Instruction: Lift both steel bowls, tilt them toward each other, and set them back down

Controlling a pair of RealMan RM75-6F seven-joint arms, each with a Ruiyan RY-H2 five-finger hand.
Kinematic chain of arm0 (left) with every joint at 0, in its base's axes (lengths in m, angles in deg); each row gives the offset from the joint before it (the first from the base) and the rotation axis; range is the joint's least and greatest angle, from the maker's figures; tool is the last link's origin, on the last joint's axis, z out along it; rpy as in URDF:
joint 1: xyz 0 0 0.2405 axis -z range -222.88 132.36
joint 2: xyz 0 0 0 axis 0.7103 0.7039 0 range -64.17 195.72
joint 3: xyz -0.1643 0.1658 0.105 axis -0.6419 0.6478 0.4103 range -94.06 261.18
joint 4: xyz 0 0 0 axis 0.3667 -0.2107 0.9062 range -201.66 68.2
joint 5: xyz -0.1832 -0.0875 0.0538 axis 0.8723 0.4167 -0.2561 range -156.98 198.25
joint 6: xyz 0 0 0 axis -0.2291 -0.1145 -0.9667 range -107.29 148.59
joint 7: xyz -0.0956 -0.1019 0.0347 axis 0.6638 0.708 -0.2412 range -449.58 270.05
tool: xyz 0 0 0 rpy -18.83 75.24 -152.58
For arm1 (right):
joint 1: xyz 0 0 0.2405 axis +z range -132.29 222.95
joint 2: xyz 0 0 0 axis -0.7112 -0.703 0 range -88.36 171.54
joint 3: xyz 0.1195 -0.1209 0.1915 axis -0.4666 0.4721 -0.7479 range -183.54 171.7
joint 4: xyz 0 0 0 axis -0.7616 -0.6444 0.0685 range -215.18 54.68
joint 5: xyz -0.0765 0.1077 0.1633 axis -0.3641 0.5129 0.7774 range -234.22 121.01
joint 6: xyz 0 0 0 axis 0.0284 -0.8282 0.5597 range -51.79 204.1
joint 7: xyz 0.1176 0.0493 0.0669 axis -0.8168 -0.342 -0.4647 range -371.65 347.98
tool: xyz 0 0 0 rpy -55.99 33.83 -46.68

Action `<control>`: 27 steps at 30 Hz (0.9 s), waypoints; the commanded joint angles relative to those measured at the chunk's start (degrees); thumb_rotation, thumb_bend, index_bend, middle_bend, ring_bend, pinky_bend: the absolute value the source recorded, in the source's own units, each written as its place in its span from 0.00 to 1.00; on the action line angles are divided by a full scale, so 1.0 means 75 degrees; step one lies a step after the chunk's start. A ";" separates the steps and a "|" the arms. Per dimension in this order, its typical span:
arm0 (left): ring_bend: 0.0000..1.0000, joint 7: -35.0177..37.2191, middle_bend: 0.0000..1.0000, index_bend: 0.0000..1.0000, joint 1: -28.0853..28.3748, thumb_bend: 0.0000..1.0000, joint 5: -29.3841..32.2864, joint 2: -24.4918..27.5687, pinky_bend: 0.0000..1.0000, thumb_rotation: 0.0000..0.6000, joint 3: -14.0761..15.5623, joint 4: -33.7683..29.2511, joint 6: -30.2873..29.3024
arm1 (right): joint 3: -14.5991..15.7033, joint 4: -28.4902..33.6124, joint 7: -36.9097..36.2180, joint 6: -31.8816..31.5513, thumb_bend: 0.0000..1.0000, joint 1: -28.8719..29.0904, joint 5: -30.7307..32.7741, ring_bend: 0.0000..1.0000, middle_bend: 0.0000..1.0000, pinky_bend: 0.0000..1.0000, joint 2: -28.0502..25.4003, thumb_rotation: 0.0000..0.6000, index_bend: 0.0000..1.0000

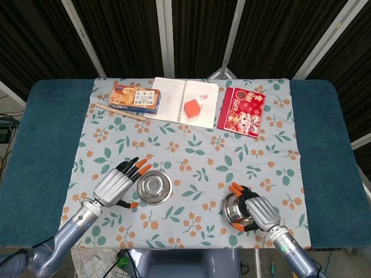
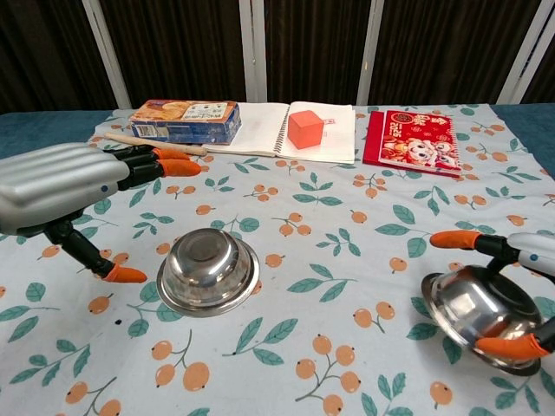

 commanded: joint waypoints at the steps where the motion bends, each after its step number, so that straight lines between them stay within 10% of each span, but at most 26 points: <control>1: 0.00 0.0116 0.00 0.00 -0.0043 0.05 -0.0027 0.0036 0.17 0.62 -0.0003 0.0045 -0.0052 | -0.0066 -0.0245 -0.0268 0.0007 0.26 0.0031 -0.0102 0.00 0.00 0.17 0.0214 0.40 0.00; 16: 0.00 0.0647 0.00 0.00 -0.0518 0.04 -0.0510 0.0697 0.12 0.48 0.0113 -0.0047 -0.0886 | -0.0646 -0.0409 0.0207 -0.1081 0.25 -0.0096 -0.0473 0.00 0.00 0.12 0.0237 0.26 0.00; 27: 0.00 0.0439 0.00 0.00 -0.2736 0.05 -0.0595 0.1669 0.12 0.51 0.1400 -0.0547 -0.2991 | 0.0044 -0.0383 0.3053 -0.4125 0.25 -0.2068 -0.1287 0.00 0.00 0.04 -0.0953 0.72 0.00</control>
